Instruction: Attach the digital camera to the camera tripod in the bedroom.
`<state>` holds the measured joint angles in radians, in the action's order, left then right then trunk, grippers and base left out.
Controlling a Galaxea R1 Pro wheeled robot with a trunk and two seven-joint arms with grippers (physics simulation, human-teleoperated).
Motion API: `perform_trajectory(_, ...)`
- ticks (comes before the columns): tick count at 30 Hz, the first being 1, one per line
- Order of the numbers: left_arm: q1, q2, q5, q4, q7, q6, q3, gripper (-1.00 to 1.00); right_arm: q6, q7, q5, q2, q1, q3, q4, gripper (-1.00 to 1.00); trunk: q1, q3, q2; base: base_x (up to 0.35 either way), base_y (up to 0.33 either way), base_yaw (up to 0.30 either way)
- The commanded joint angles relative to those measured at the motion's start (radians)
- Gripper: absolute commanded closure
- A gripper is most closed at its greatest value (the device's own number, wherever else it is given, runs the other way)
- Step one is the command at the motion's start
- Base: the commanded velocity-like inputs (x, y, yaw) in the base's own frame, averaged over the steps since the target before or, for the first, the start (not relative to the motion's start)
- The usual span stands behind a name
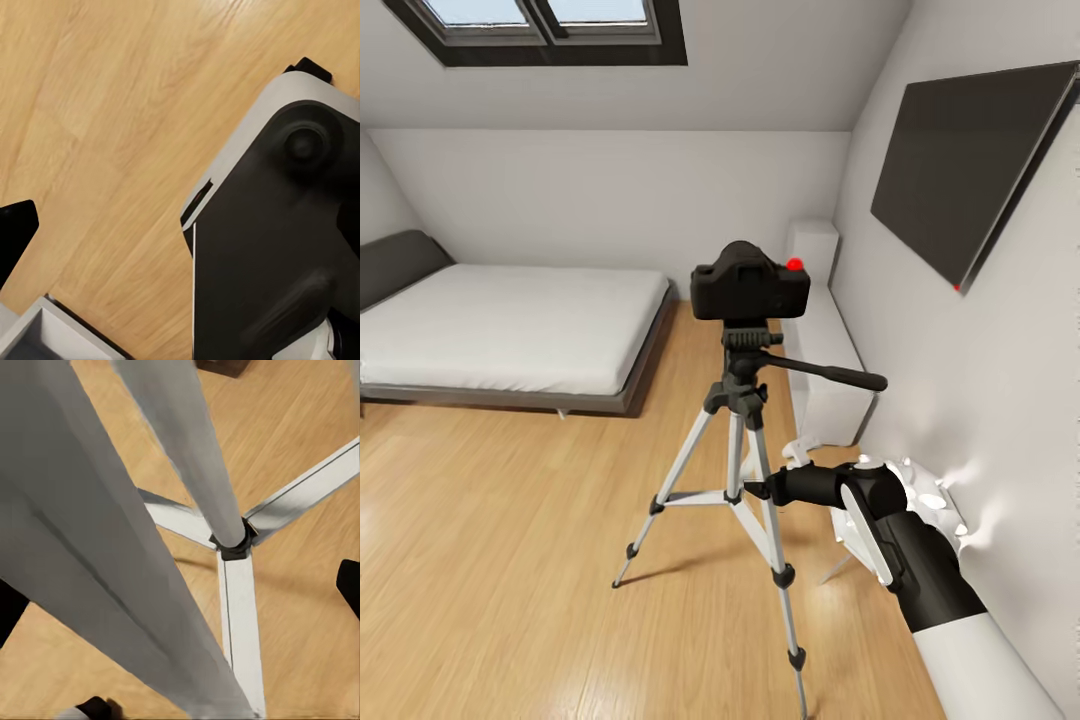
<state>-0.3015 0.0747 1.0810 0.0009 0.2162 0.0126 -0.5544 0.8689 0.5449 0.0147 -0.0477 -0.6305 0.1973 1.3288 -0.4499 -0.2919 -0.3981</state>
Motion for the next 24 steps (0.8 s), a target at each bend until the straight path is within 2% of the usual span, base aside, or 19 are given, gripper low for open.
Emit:
perform_trajectory(1, -0.001, 0.0, 0.007, 0.0, 0.003, 0.001, -0.008, -1.0, 0.011, 0.001, 0.001, -0.001, -0.002, 0.001, 0.001, -1.0, 0.0, -0.002, -0.002, -0.258, 0.0, 0.0)
perform_trajectory(8, -0.001, -0.001, 0.007, 0.001, 0.002, 0.001, -0.009, -1.0, 0.034, 0.001, 0.001, -0.001, -0.005, 0.001, -0.002, -1.0, 0.0, -0.002, -0.002, -0.177, 0.0, 0.0)
perform_trajectory(24, -0.001, -0.001, 0.007, 0.001, 0.002, 0.001, -0.009, -1.0, 0.038, 0.001, 0.001, -0.001, -0.006, 0.001, -0.034, -1.0, 0.0, -0.002, -0.002, -0.018, 0.0, 0.0)
